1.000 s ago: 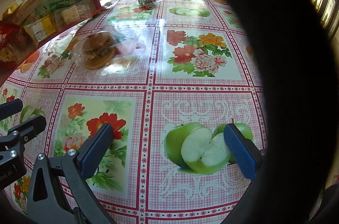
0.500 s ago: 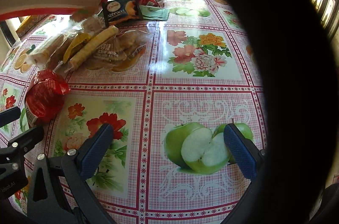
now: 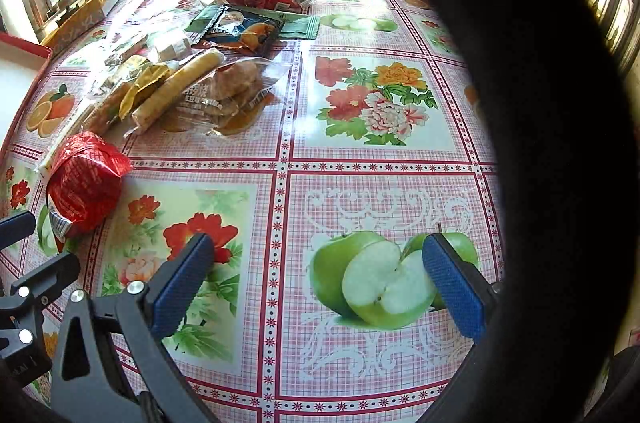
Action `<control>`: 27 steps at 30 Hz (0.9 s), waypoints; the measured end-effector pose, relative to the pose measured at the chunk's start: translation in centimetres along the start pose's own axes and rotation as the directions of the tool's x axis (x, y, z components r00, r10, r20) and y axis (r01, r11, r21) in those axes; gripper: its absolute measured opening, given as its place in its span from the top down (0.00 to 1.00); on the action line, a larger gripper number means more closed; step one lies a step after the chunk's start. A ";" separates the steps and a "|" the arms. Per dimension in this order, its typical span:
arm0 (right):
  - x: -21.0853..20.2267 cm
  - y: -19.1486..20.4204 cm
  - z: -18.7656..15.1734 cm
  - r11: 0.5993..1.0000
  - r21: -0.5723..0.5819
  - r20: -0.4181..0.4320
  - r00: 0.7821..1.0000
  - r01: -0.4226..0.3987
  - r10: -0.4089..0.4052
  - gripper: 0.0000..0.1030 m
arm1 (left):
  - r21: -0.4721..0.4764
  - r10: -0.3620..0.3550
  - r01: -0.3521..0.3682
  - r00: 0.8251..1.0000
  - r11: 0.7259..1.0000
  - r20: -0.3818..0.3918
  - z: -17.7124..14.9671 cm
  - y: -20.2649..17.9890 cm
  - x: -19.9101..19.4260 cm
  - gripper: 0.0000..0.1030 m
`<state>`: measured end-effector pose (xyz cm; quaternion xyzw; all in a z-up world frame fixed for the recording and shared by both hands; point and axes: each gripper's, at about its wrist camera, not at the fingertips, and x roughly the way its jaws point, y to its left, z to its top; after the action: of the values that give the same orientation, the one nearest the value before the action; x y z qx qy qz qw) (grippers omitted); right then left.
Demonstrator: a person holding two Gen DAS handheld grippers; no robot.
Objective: Organize snacks
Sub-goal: 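Grasp the white cream bar with the left tool while the right tool approaches the round pastry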
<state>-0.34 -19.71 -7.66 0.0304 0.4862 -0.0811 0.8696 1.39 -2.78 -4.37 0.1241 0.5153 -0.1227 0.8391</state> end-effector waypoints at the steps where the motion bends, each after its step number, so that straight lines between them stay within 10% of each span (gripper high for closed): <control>1: 0.0 0.0 0.0 1.000 0.000 0.000 1.000 0.000 0.000 0.00 | 0.004 0.003 -0.003 1.000 1.000 0.002 -0.1 0.0 -0.1 0.36; 14: 0.0 0.0 0.0 1.000 0.000 0.000 1.000 0.000 0.000 0.00 | -0.034 -0.097 0.096 0.994 0.995 -0.044 0.6 2.4 -0.4 0.36; 27: -0.1 0.0 0.1 1.000 0.000 -0.001 1.000 0.000 0.000 0.00 | -0.078 0.003 -0.009 0.997 0.997 -0.075 1.7 1.3 0.7 0.36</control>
<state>-0.34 -19.72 -7.57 0.0305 0.4864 -0.0814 0.8694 3.53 -2.18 -4.17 0.0972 0.5502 -0.0951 0.8239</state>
